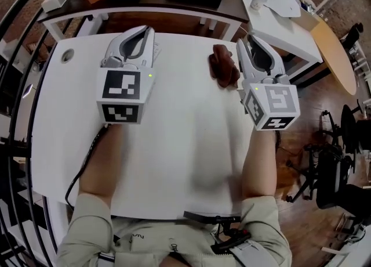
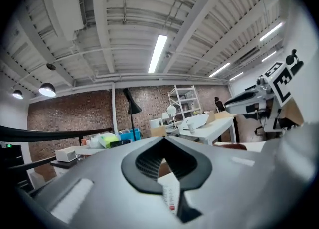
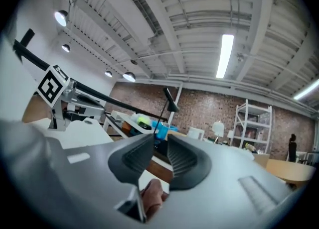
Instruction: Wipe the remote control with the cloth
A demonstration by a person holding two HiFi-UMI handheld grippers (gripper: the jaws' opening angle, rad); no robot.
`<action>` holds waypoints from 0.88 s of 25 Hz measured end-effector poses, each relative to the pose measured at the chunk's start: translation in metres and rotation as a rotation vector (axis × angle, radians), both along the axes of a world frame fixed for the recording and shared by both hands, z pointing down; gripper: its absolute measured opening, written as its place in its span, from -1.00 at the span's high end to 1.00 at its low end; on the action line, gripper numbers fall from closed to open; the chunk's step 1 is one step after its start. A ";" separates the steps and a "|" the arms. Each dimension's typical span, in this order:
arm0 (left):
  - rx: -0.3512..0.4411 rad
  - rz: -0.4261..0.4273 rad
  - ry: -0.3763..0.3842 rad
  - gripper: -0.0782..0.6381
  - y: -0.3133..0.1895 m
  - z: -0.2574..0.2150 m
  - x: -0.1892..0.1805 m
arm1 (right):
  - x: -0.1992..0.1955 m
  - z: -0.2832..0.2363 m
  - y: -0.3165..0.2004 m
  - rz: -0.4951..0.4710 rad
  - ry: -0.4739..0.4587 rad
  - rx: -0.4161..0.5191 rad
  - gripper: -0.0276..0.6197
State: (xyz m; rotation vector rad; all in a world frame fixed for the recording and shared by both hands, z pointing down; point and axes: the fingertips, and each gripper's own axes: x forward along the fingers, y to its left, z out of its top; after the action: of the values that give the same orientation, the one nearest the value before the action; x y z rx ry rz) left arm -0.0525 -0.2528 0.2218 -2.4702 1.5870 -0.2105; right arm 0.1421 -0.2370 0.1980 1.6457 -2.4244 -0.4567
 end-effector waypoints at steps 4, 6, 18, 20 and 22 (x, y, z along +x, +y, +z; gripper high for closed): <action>0.065 0.029 0.067 0.77 0.028 -0.025 -0.001 | 0.004 -0.020 0.024 0.020 -0.038 0.050 0.70; 0.081 0.039 0.103 0.77 0.043 -0.034 -0.004 | 0.004 -0.026 0.040 0.022 -0.047 0.059 0.71; 0.156 0.121 0.191 0.77 0.161 -0.065 -0.012 | -0.011 -0.053 0.146 -0.002 -0.035 0.123 0.89; 0.148 0.138 0.196 0.77 0.176 -0.058 -0.011 | -0.015 -0.049 0.160 -0.005 -0.033 0.118 0.90; 0.134 0.160 0.192 0.77 0.187 -0.047 -0.009 | -0.017 -0.040 0.173 0.019 -0.035 0.097 0.90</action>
State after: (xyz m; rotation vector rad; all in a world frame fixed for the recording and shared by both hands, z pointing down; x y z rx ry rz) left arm -0.0612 -0.0657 0.1743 -2.5588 1.4085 0.1572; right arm 0.1252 -0.0638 0.1578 1.7283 -2.4453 -0.5551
